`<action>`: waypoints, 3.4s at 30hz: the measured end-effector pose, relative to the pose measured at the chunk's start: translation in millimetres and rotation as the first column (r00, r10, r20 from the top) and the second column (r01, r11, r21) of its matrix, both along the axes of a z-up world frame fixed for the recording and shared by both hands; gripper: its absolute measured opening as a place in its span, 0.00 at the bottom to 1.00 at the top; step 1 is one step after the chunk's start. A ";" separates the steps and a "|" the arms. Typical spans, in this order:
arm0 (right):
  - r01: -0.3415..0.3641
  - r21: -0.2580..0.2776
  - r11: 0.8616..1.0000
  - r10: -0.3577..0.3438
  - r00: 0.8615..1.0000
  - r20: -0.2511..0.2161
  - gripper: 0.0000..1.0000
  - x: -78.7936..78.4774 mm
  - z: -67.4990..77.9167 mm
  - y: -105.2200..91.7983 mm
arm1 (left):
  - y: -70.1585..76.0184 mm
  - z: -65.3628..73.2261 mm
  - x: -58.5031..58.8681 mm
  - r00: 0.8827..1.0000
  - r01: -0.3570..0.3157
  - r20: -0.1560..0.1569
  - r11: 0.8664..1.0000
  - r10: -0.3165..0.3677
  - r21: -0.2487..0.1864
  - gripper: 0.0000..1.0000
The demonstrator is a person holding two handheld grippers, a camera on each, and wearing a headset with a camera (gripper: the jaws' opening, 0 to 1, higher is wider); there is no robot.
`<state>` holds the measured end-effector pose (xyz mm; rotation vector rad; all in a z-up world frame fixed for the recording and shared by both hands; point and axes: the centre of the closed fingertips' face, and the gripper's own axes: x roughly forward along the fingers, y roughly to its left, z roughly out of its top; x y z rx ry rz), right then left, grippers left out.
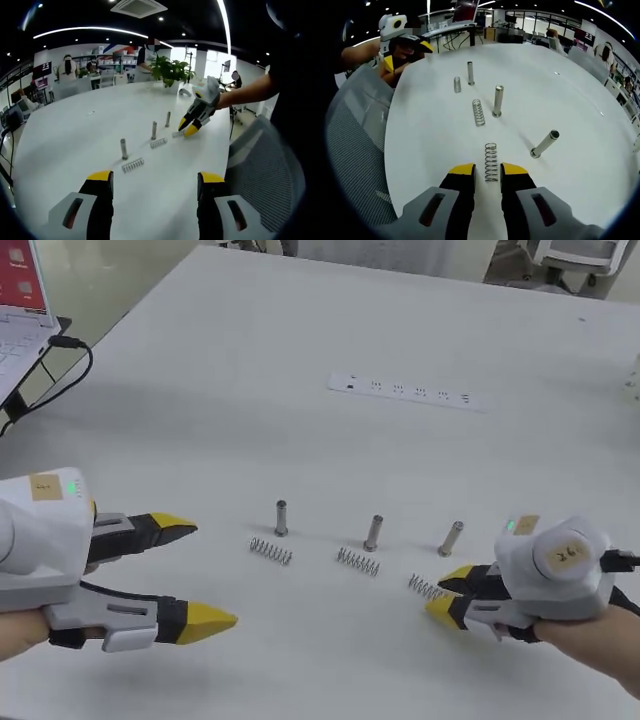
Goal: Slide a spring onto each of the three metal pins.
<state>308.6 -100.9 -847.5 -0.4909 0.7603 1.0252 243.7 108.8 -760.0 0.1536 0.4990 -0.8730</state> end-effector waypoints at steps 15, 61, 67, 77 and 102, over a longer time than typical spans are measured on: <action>-0.006 -0.018 1.000 0.006 1.000 -0.015 0.13 0.0 -5.4 -0.3 | 1.7 -2.0 -2.1 1.000 -0.006 -0.004 1.000 0.006 -0.004 0.64; -0.247 0.106 0.963 0.233 0.964 0.128 0.08 -38.4 72.5 56.3 | -78.5 14.7 7.9 0.984 0.177 0.013 0.980 -0.176 -0.092 0.60; -0.306 0.091 0.948 0.292 0.946 0.140 0.08 -47.1 73.5 61.0 | -93.8 16.9 11.0 0.979 0.202 0.016 0.972 -0.202 -0.120 0.56; -0.362 0.088 0.928 0.346 0.925 0.157 0.08 -51.0 76.1 65.1 | -121.7 10.5 15.4 0.961 0.274 0.005 0.953 -0.275 -0.126 0.47; -0.433 0.088 0.897 0.412 0.892 0.184 0.08 -62.2 90.3 70.3 | -138.7 13.1 11.3 0.944 0.326 0.000 0.931 -0.330 -0.163 0.24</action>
